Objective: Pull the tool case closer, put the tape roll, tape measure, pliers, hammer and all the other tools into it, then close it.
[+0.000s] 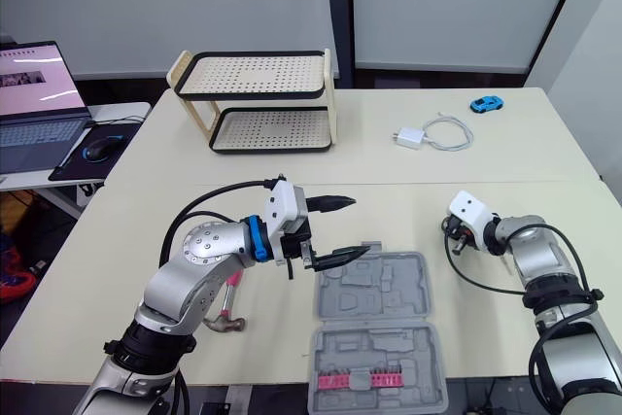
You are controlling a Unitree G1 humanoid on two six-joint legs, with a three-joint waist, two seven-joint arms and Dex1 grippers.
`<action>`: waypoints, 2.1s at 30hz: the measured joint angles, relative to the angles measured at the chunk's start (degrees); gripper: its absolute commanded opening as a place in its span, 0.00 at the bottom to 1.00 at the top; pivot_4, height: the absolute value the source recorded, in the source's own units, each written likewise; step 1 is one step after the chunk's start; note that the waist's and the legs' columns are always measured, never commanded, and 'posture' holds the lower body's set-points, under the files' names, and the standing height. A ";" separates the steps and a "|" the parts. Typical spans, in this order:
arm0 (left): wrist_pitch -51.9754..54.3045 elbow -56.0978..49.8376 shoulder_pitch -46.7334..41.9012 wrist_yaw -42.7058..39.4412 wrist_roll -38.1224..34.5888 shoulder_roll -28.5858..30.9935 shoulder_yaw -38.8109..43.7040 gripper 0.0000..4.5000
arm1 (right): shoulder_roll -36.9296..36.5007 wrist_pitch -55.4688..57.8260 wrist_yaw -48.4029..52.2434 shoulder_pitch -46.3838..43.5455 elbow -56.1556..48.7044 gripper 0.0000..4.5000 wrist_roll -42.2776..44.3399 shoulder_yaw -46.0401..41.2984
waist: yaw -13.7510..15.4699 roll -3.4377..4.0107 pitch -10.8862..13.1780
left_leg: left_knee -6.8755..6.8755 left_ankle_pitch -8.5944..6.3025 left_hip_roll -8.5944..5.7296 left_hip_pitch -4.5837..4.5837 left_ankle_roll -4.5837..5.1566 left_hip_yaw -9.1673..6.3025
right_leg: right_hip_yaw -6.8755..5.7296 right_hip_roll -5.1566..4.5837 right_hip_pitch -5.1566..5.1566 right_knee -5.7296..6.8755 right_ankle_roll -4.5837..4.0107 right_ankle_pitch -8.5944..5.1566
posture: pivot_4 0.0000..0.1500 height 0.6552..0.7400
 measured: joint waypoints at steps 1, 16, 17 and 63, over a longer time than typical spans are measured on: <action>0.18 -0.12 0.19 0.01 -0.22 0.10 0.13 1.00 | -0.05 0.72 0.53 0.20 -1.24 0.01 0.05 0.00 | -0.04 0.00 0.00 | -0.01 0.00 0.00 0.00 0.00 0.01 | 0.01 0.00 -0.02 0.00 0.00 0.00 | 1.00 1.00; 2.89 -11.27 27.52 2.27 -7.52 8.17 14.35 1.00 | 1.77 28.67 6.57 6.63 -47.20 0.01 7.35 4.58 | 0.16 0.01 -0.01 | -0.03 -0.15 0.08 -0.09 0.23 -0.10 | 0.05 0.06 -0.23 0.11 0.00 0.00 | 1.00 1.00; 3.36 -12.13 29.39 2.05 -8.64 8.74 15.65 1.00 | 2.51 29.69 6.17 6.64 -48.61 0.01 7.62 5.66 | 0.19 0.01 -0.01 | -0.03 -0.16 0.06 -0.09 0.23 -0.09 | 0.07 0.04 -0.22 0.10 0.00 0.00 | 1.00 1.00; 5.97 -16.16 34.81 2.61 -14.45 13.03 20.42 1.00 | 15.42 23.82 0.01 5.93 -39.74 0.01 2.10 23.03 | 0.22 0.00 -0.01 | -0.09 -0.20 0.09 -0.07 0.17 -0.14 | 0.06 0.12 -0.30 0.05 -0.03 0.01 | 1.00 1.00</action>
